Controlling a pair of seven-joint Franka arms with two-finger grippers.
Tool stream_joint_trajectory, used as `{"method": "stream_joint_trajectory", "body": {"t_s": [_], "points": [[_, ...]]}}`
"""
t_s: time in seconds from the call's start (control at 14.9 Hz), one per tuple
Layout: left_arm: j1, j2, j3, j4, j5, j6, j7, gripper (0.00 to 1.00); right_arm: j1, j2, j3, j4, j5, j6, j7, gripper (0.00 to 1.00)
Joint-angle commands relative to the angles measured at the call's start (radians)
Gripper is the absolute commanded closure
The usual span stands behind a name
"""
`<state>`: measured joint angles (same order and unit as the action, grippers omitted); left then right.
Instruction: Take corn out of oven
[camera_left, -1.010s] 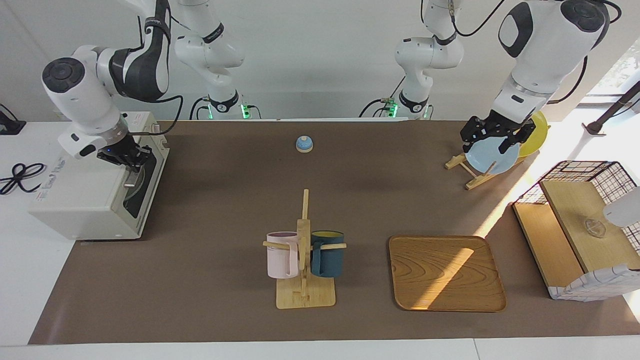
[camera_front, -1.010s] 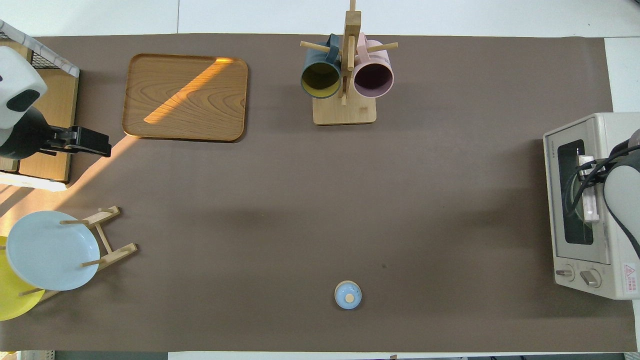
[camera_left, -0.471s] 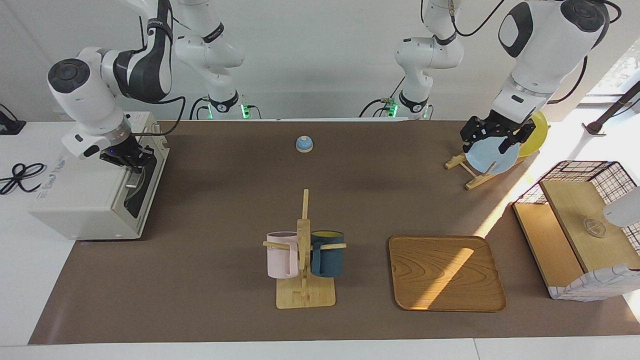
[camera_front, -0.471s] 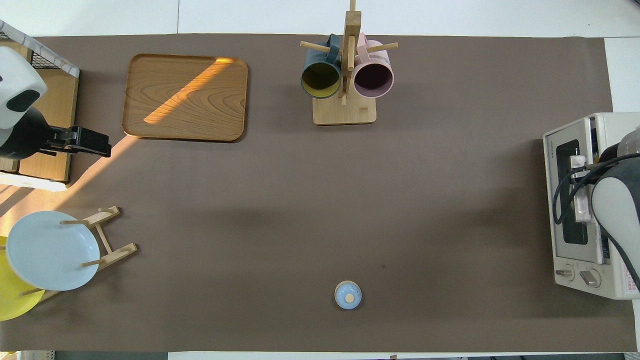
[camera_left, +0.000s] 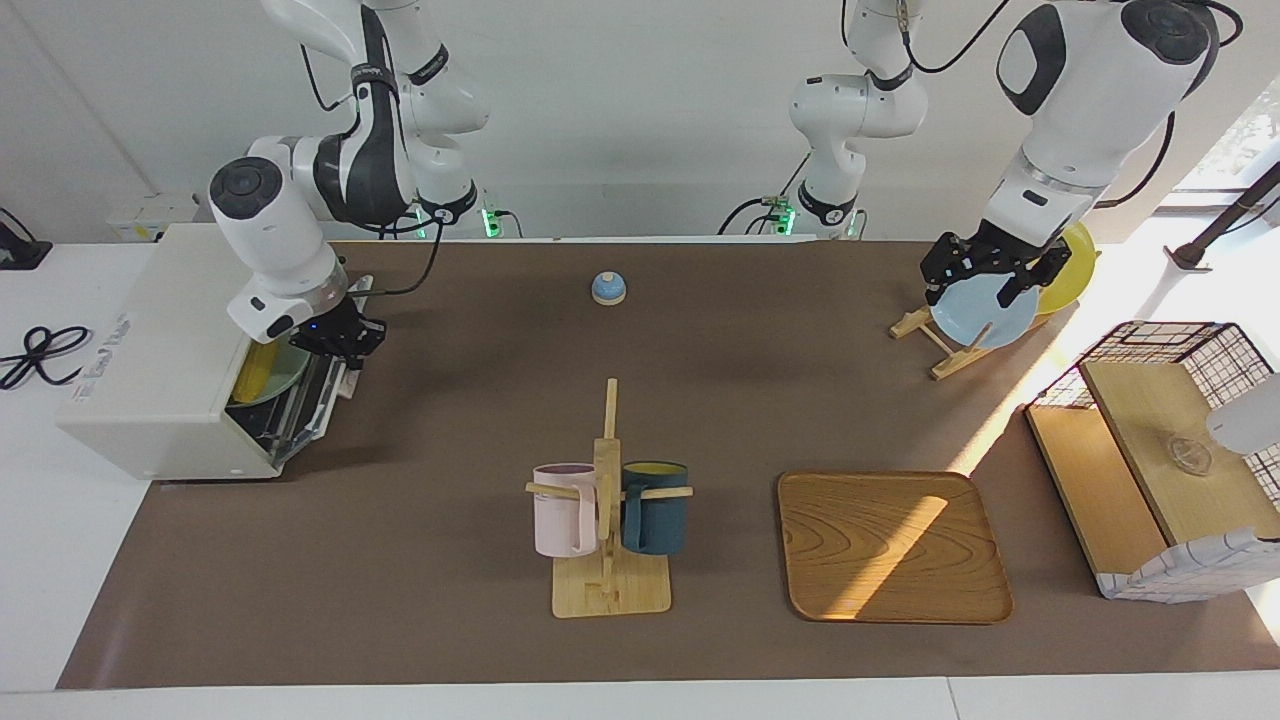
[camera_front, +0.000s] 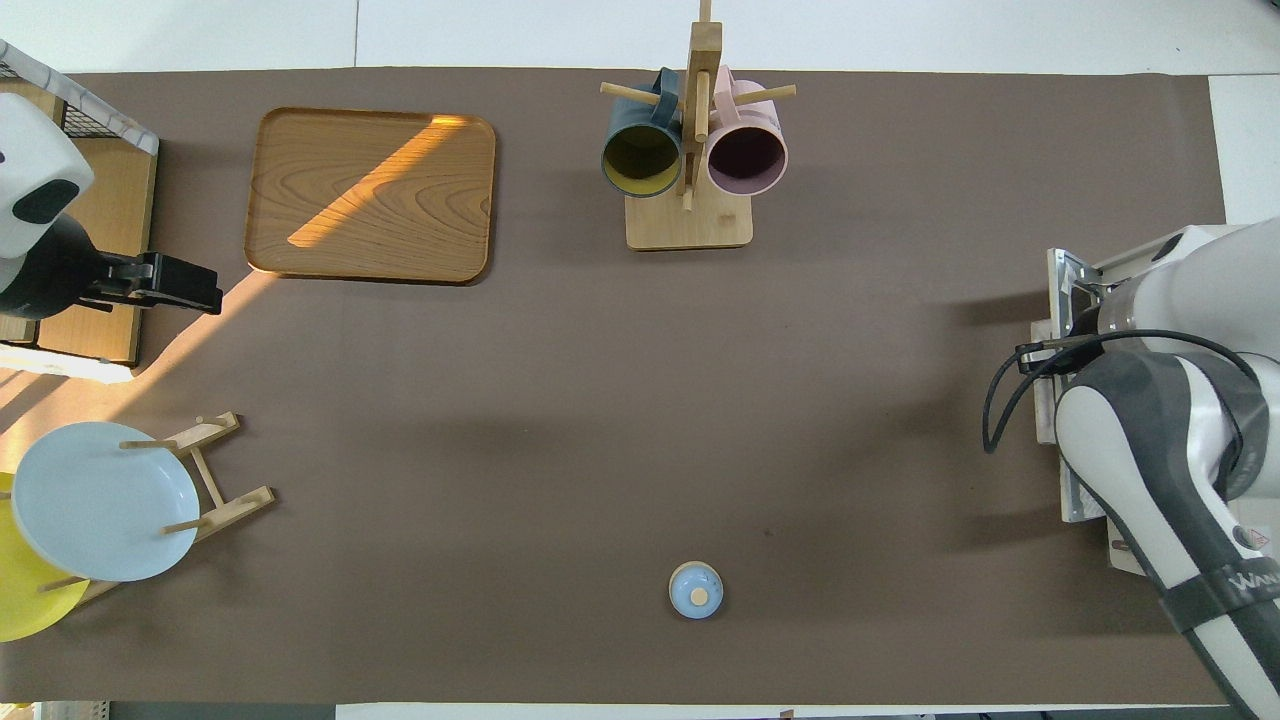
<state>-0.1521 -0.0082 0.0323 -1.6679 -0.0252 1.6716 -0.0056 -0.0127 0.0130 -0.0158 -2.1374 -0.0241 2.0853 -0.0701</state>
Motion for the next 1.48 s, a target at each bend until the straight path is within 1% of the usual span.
{"method": "stream_joint_trajectory", "body": {"t_s": [0.0,0.13,0.27,0.47,0.67,0.81,0.88,0.94,1.01,1.08,1.14,1.21,1.28,1.41], "points": [[0.003,-0.016,-0.003,-0.013,0.019,0.004,0.01,0.0,-0.038,0.048,-0.02,-0.062,-0.034,0.142,-0.014,1.0],[0.003,-0.016,-0.003,-0.013,0.019,0.004,0.01,0.0,-0.038,0.079,-0.018,-0.067,-0.025,0.162,0.01,1.0],[0.003,-0.016,-0.003,-0.013,0.019,0.004,0.01,0.0,-0.036,0.105,-0.016,-0.073,0.038,0.173,0.012,1.0],[0.003,-0.016,-0.003,-0.013,0.019,0.005,0.01,0.0,-0.012,0.137,-0.016,-0.076,0.073,0.193,0.013,1.0],[0.003,-0.016,-0.003,-0.013,0.019,0.004,0.01,0.0,-0.006,0.14,-0.015,-0.076,0.073,0.194,0.045,1.0],[0.003,-0.016,-0.003,-0.013,0.019,0.004,0.01,0.0,0.039,0.142,-0.015,-0.072,0.093,0.194,0.073,1.0],[0.003,-0.016,-0.003,-0.013,0.019,0.004,0.01,0.0,0.051,0.143,-0.015,-0.061,0.102,0.187,0.093,0.93],[0.003,-0.016,-0.003,-0.013,0.019,0.004,0.01,0.0,0.065,0.143,-0.015,-0.038,0.102,0.176,0.101,0.78],[0.003,-0.016,-0.003,-0.013,0.019,0.004,0.01,0.0,0.071,0.14,-0.016,-0.02,0.102,0.165,0.101,0.69],[0.003,-0.016,-0.003,-0.013,0.019,0.004,0.01,0.0,0.072,0.133,-0.016,0.005,0.101,0.135,0.096,0.5],[0.003,-0.016,-0.003,-0.013,0.019,0.004,0.01,0.0,0.072,0.124,-0.018,0.039,0.095,0.084,0.095,0.46],[0.003,-0.016,-0.003,-0.013,0.019,0.004,0.01,0.0,0.074,0.11,-0.019,0.078,0.079,0.005,0.099,0.46],[0.003,-0.016,-0.003,-0.013,0.019,0.004,0.01,0.0,0.074,0.095,-0.023,0.1,0.057,-0.049,0.102,0.46],[0.003,-0.016,-0.002,-0.013,0.019,0.004,0.01,0.0,0.059,0.059,-0.024,0.108,-0.025,-0.117,0.108,0.45]]}}
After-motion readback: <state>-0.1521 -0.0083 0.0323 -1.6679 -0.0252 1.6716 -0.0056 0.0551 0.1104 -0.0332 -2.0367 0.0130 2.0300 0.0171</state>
